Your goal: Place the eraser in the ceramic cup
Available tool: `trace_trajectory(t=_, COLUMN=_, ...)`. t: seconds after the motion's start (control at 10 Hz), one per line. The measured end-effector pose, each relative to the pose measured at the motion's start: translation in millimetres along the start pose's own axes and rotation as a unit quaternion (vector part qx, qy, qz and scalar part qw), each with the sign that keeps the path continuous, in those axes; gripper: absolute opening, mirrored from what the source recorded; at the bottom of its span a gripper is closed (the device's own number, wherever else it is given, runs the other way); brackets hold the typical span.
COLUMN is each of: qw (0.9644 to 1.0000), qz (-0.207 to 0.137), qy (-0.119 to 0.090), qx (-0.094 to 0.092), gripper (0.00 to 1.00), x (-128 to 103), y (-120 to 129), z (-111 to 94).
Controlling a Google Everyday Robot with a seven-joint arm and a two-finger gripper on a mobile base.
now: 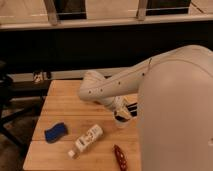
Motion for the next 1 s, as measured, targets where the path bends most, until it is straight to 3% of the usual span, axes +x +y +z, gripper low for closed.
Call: trace_trajectory(t=1.0, qw=0.9998, qz=-0.017, qy=0.005, qx=0.003, gripper=0.0, x=-16.1, y=0.6, z=-1.1)
